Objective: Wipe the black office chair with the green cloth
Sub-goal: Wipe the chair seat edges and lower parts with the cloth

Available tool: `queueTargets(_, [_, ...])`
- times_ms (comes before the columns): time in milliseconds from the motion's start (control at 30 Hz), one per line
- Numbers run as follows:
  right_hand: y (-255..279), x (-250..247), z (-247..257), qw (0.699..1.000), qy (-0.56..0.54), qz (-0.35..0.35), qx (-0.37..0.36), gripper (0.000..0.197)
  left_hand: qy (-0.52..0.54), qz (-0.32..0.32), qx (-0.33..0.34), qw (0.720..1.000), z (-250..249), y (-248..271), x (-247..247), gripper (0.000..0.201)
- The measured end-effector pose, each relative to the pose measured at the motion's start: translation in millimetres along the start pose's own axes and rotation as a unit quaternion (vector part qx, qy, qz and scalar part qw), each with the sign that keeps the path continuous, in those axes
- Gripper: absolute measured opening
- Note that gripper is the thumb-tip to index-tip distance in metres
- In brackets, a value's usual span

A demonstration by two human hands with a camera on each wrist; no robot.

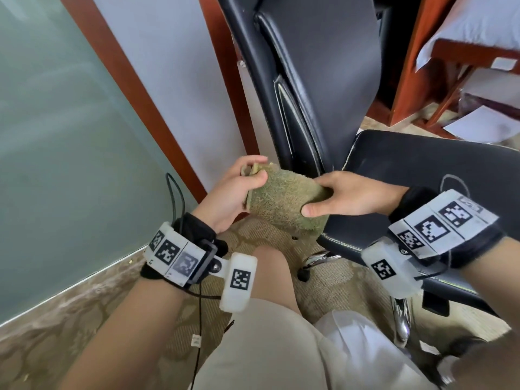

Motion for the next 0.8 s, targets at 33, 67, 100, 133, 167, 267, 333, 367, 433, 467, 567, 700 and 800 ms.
queueTargets(33, [0.3,-1.7,1.0,0.999,0.011,-0.041,-0.011,0.03,-0.022,0.017,-0.014,1.0,2.7,0.2,-2.4,0.022])
queueTargets(67, [0.7,-3.5,2.0,0.997,0.012,-0.076,-0.022,0.025,-0.038,0.032,-0.033,0.998,5.5,0.8,-4.3,0.021])
queueTargets(100, [1.0,-4.9,3.3,0.995,0.007,-0.093,-0.028,0.021,-0.046,0.043,-0.053,0.997,7.1,2.5,-5.2,0.018])
queueTargets(133, [1.3,-5.7,5.4,0.996,-0.003,-0.091,-0.026,0.018,-0.051,0.046,-0.068,0.995,8.9,3.4,-6.0,0.017])
queueTargets(167, [1.4,-5.7,7.3,0.997,-0.022,-0.071,-0.016,0.015,-0.052,0.047,-0.076,0.995,10.9,3.4,-6.5,0.017])
queueTargets(267, [1.5,-5.1,9.0,0.995,-0.1,0.008,0.018,0.014,-0.049,0.046,-0.084,0.994,15.5,3.2,-5.9,0.019])
queueTargets(333, [1.2,-7.6,10.1,0.991,-0.136,0.006,0.019,0.014,-0.064,0.037,-0.098,0.992,18.1,4.4,-6.7,0.018])
queueTargets(367, [0.6,-9.2,11.1,0.988,-0.155,-0.002,0.015,0.015,-0.099,0.03,-0.098,0.99,21.1,4.2,-8.3,0.021])
queueTargets(433, [-1.3,-11.6,13.5,0.981,-0.19,-0.023,0.005,0.015,-0.209,-0.008,-0.071,0.975,28.2,2.7,-11.6,0.027])
queueTargets(467, [-2.7,-11.7,14.1,0.979,-0.202,-0.037,0.005,0.016,-0.249,-0.049,-0.047,0.966,30.1,2.9,-13.1,0.028])
queueTargets(567, [-8.2,-8.7,15.4,0.972,-0.221,-0.079,0.013,0.019,-0.208,-0.068,-0.023,0.976,26.0,7.1,-10.5,0.032])
queueTargets(700, [-11.0,2.5,22.8,0.953,-0.295,-0.07,-0.02,0.014,-0.106,0.081,-0.074,0.988,17.8,12.9,5.0,0.057])
queueTargets(800, [-10.9,11.1,25.5,0.926,-0.371,-0.019,-0.068,0.017,-0.006,0.077,-0.056,0.995,17.7,9.3,11.6,0.074])
Point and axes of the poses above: each hand's wrist, its own y-axis away from the middle knuckle, its own x-axis out of the palm, z = x × y, the point moved 1 cm from there along -y, towards the middle knuckle
